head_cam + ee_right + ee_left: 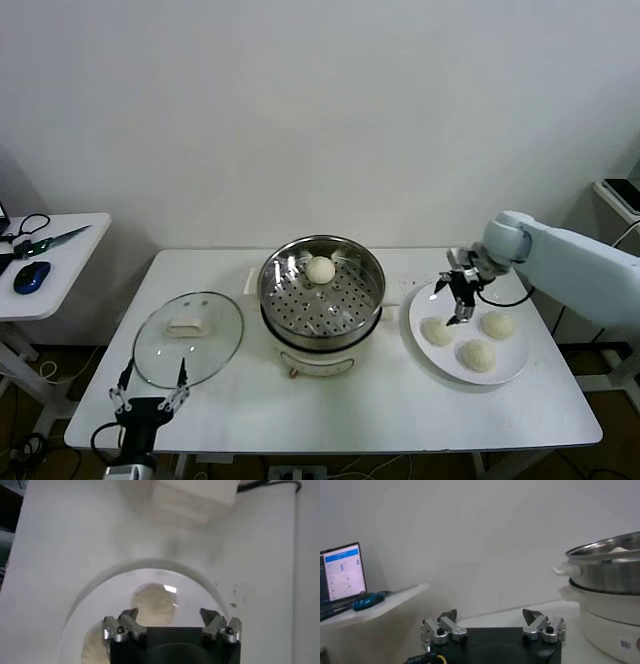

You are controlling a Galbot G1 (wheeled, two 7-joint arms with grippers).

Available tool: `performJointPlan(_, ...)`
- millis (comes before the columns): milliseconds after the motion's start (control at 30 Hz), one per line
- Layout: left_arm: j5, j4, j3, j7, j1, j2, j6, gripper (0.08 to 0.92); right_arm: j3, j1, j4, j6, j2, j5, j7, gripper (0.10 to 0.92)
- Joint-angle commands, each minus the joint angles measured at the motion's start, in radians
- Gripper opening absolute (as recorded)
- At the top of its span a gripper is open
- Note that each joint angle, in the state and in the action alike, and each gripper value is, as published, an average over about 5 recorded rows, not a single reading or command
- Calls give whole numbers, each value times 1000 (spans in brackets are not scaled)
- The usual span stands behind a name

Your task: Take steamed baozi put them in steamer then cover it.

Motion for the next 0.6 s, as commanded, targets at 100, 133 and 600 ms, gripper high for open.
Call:
performJointPlan(100,1,2,-13,1,0,-2,6,823,105,-141,-125,-7,69,-66,2,823)
performJointPlan(133,1,3,-14,1,0,-2,6,823,106,-143,-129,-7,75,-66,1,823)
performJointPlan(600,7,14,-11,1,-4,-5,5,823,118,-145,-174,15,115,-78,-5,794)
